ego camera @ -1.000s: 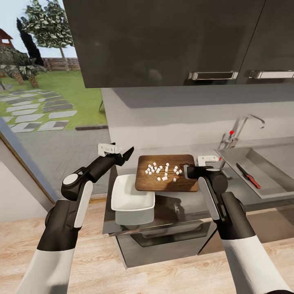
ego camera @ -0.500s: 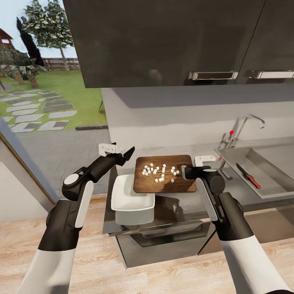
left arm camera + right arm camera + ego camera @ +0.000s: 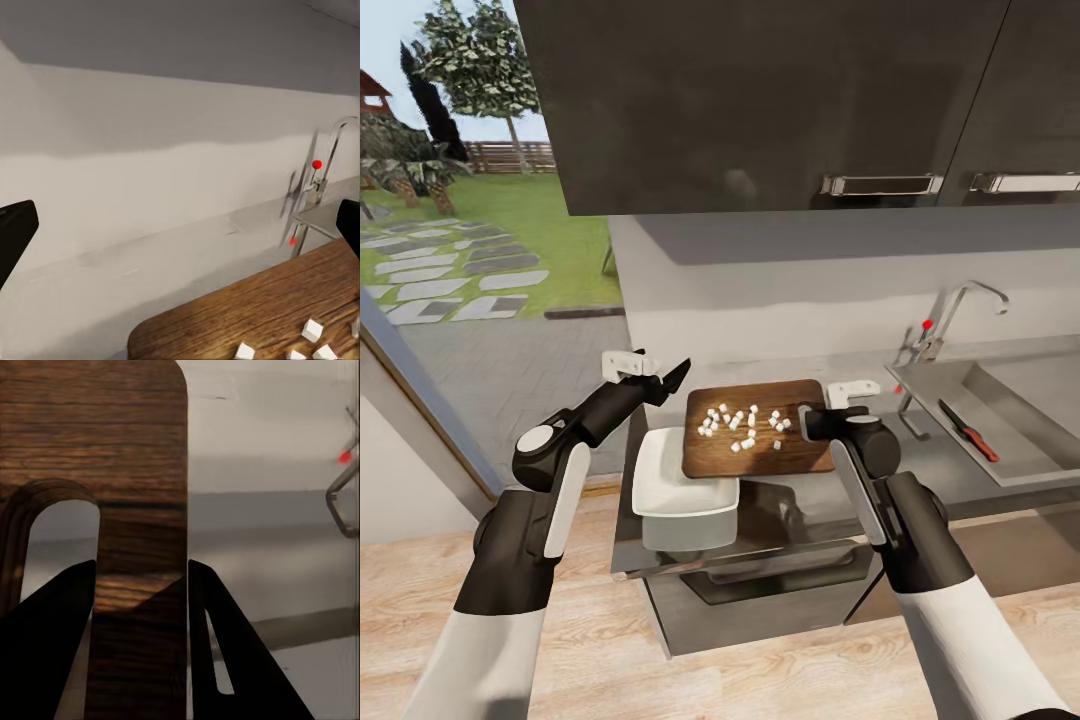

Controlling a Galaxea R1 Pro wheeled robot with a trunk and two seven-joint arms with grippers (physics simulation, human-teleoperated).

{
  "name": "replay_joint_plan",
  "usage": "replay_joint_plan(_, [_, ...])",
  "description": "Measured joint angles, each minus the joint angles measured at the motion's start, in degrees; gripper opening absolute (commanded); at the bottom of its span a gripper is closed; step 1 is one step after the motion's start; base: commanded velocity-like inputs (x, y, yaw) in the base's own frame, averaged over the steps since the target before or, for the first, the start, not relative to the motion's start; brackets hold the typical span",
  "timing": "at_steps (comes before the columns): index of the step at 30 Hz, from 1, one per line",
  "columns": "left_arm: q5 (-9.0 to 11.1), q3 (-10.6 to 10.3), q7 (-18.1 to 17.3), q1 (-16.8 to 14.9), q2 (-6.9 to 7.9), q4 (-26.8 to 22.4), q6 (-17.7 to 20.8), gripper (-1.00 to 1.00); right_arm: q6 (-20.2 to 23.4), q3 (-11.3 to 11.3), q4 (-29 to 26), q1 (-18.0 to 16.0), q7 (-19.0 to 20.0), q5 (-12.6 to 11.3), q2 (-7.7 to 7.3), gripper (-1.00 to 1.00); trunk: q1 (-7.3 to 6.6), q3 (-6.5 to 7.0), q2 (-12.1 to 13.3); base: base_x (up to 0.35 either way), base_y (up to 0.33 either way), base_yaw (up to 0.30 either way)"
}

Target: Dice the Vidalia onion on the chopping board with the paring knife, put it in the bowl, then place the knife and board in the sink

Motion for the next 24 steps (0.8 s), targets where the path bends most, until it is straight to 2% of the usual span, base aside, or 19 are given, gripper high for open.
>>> replay_joint_plan(6, [0.00, 0.00, 0.00, 0.00, 0.00, 0.00, 0.00, 1.00, -0.09, 0.73, 0.01, 0.00, -2.58, -0.03, 0.00, -1.00, 0.00, 0.00, 0.00, 0.000, 0.000, 0.000])
replay_joint_plan(24, [0.01, 0.00, 0.00, 0.00, 0.00, 0.00, 0.00, 1.00, -0.18, 1.66, 0.02, 0.05, -2.92, -0.07, 0.00, -1.00, 0.00, 0.00, 0.00, 0.000, 0.000, 0.000])
